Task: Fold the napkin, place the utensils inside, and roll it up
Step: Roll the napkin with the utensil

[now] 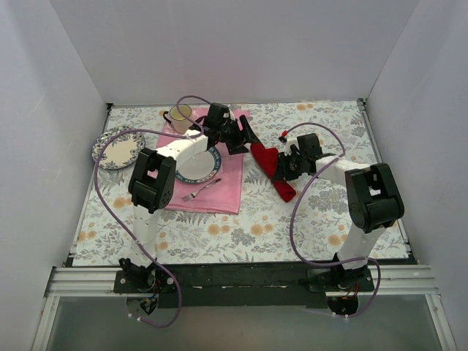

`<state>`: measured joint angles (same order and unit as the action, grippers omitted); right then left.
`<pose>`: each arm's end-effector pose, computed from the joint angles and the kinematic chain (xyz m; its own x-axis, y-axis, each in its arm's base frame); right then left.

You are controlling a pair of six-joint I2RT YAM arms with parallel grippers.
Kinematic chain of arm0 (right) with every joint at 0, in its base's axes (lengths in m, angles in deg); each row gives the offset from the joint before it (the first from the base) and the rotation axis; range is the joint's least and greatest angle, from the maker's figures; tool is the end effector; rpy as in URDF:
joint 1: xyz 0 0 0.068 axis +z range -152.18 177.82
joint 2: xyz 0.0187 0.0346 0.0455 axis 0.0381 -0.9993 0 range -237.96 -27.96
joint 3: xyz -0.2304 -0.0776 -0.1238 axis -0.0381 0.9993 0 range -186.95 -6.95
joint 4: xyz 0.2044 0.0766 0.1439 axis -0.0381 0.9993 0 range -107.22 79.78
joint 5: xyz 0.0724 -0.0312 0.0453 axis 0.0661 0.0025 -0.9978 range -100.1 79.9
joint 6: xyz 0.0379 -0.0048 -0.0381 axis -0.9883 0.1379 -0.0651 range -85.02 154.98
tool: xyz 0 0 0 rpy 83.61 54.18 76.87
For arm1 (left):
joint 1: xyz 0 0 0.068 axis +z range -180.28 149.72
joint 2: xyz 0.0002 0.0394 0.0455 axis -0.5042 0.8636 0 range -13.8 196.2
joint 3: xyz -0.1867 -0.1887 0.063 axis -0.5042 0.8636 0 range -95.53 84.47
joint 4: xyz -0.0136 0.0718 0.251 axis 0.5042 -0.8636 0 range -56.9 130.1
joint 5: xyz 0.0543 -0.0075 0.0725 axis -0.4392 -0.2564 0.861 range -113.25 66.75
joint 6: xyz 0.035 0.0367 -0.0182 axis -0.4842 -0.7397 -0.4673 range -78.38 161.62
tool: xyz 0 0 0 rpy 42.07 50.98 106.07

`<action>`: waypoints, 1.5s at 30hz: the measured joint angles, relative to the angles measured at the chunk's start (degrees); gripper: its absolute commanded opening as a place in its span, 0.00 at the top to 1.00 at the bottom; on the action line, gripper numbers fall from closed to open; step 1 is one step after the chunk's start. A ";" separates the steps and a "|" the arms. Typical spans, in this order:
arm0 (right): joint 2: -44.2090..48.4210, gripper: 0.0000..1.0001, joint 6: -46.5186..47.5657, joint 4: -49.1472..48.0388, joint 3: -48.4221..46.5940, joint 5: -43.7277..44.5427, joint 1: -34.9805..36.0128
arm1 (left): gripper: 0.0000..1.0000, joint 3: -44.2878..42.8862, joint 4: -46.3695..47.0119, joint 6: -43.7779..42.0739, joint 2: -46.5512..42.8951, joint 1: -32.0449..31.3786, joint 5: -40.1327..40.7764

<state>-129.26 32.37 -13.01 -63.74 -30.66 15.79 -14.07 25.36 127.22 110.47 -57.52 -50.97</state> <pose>0.3380 0.1227 0.1628 -0.7373 -0.1943 -0.6470 -0.4762 0.8289 0.2937 0.4332 -0.2415 0.2109 -0.7620 -0.6004 0.2426 -0.5201 0.3442 -0.7817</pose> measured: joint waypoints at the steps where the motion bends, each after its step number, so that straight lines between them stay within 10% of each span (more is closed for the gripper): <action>1: -0.44 0.90 -0.74 -0.42 0.04 -2.38 -0.90 | 0.34 0.52 -0.17 -0.13 0.02 -0.61 0.70; 26: -7.89 0.89 -10.49 -7.80 2.32 -29.79 -11.30 | 0.38 -7.06 -8.07 0.00 9.27 -9.68 14.71; 31: -7.85 0.72 -9.81 -7.13 2.21 -29.90 -11.34 | 0.53 -9.27 -9.53 -3.87 10.40 -9.84 17.73; 45: 6.88 0.25 0.57 6.56 0.22 5.73 4.22 | 0.68 -9.86 -9.20 -6.16 11.04 -9.57 17.09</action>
<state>-122.37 32.94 -6.45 -63.52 -24.93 20.01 -23.93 16.16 121.06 121.51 -67.09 -33.88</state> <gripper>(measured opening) 0.718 0.328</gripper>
